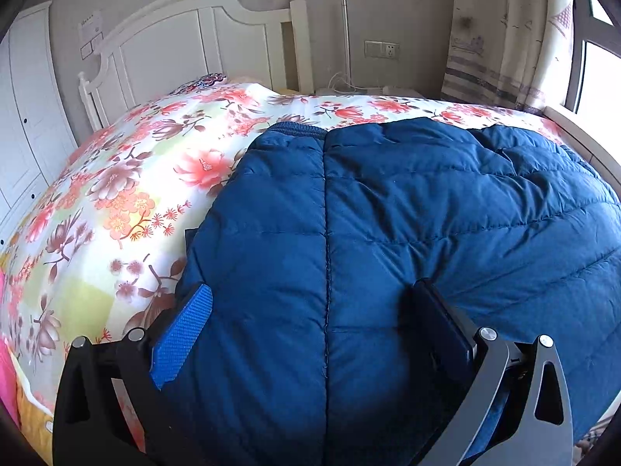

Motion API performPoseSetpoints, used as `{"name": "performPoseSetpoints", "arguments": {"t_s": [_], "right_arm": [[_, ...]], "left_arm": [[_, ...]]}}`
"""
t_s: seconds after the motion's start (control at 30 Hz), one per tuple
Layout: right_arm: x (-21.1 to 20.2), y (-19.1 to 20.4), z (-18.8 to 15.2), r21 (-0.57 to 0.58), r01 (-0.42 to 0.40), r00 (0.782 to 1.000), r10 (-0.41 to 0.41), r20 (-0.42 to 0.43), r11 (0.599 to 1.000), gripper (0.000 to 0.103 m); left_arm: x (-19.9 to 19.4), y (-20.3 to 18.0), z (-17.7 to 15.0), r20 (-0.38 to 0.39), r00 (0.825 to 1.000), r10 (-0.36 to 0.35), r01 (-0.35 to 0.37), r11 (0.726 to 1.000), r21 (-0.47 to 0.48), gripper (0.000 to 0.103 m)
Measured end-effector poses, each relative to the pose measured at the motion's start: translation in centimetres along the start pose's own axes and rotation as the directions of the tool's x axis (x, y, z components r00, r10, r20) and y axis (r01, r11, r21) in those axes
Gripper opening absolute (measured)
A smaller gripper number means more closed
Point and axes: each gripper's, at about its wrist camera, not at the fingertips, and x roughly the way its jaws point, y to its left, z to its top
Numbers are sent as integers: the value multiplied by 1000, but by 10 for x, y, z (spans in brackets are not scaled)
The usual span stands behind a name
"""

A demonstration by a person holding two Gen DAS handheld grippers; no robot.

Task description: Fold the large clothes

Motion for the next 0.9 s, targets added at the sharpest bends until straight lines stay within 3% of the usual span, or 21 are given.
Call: {"name": "performPoseSetpoints", "arguments": {"t_s": [0.1, 0.2, 0.3, 0.47, 0.53, 0.6, 0.7, 0.77, 0.9], "right_arm": [[15, 40, -14, -139, -8, 999, 1, -52, 990, 101], [19, 22, -24, -76, -99, 995, 97, -26, 992, 101], [6, 10, -26, -77, -53, 998, 51, -34, 996, 100], [-15, -50, -45, 93, 43, 999, -42, -16, 995, 100], [-30, -73, -64, 176, 29, 1000, -29, -3, 984, 100], [-43, -89, -81, 238, 46, 999, -48, 5, 970, 100], [-74, -108, -109, 360, -17, 998, -7, 65, 933, 100], [-96, -117, -129, 420, -54, 995, 14, 98, 906, 100], [-121, -116, -167, 512, -176, 984, 132, 121, 841, 100]], "left_arm": [[-1, -2, -1, 1, 1000, -2, 2, 1000, -2, 99], [0, -2, -1, 2, 1000, -9, 9, 1000, -6, 99], [0, -2, -1, 1, 1000, -10, 10, 1000, -7, 99], [-12, -4, 4, -30, 1000, 0, -1, 999, -42, 98], [-32, -11, 5, 21, 998, -54, 55, 997, -52, 98], [-56, -32, 4, 79, 993, -88, 88, 996, 1, 98], [-65, -72, -2, 68, 989, -129, 119, 984, 133, 98], [-46, -94, -14, 6, 993, -114, 111, 974, 200, 99], [-29, -92, -23, 6, 990, -140, 137, 975, 173, 99]]}}
